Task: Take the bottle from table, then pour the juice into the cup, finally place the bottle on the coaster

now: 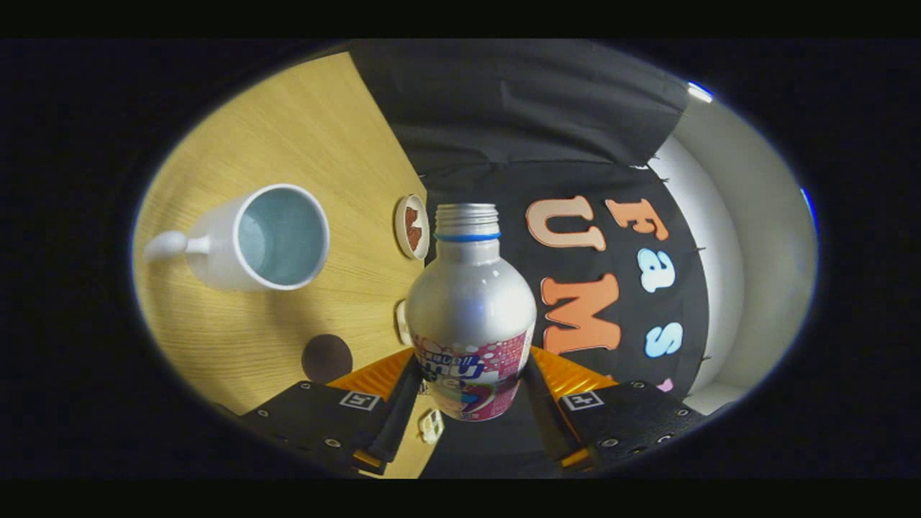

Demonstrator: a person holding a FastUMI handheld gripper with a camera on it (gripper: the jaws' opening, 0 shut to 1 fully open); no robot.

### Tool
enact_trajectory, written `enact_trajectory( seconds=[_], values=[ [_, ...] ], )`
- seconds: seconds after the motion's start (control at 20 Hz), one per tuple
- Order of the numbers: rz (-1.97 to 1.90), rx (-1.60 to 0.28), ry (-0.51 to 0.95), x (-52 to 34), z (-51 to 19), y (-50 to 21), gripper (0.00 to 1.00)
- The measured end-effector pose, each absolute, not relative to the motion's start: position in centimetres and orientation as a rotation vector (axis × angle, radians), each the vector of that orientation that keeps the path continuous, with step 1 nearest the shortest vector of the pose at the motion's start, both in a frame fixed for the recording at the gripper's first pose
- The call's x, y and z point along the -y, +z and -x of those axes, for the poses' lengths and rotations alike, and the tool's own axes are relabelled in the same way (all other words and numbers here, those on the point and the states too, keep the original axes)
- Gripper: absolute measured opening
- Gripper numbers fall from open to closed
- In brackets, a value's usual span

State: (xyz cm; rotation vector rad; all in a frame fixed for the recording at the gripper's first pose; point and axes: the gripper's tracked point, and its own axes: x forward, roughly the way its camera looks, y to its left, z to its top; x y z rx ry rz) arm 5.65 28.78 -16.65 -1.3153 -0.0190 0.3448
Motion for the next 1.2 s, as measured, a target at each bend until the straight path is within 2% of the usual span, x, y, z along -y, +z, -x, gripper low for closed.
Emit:
enact_trajectory(
  seconds=[0.6,1.2],
  values=[
    [0.61,-0.159,0.327,-26.6,-8.5,-17.6,0.77],
    [0.106,-0.394,0.331,-26.0,-10.0,-23.2,0.77]
  ],
)
